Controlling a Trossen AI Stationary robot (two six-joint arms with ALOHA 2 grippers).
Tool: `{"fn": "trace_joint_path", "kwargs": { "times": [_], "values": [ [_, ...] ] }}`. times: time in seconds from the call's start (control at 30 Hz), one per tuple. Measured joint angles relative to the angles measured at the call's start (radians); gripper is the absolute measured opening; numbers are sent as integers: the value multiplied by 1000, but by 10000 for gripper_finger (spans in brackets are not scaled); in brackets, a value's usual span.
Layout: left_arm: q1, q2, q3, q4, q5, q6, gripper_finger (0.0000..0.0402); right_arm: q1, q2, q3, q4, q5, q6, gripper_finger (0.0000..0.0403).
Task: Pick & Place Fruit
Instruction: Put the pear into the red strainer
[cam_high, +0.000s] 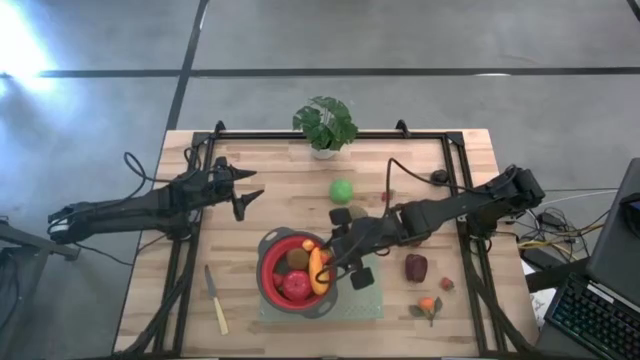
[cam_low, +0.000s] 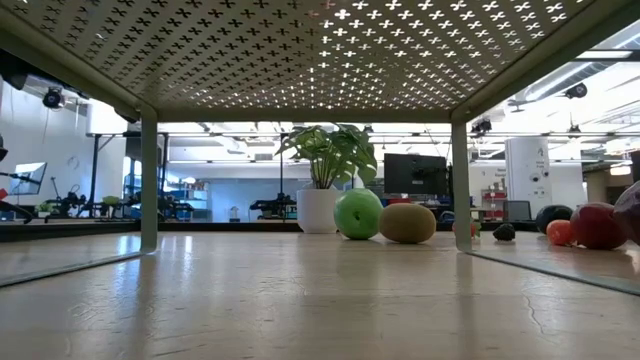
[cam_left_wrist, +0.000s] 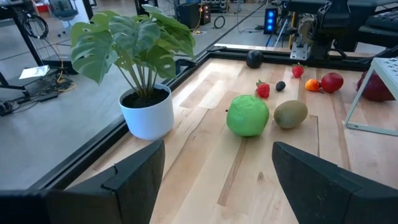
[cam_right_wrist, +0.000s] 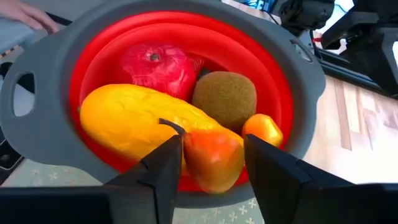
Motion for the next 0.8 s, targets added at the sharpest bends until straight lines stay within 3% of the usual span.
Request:
{"fn": "trace_joint_path", "kwargs": {
  "times": [0.47, 0.8],
  "values": [
    [0, 0, 0, 0, 0, 0, 301, 5, -66, -2, -3, -16, -12, 222],
    [0, 0, 0, 0, 0, 0, 301, 4, -72, -5, -58, -15, -5, 182]
  ]
}}
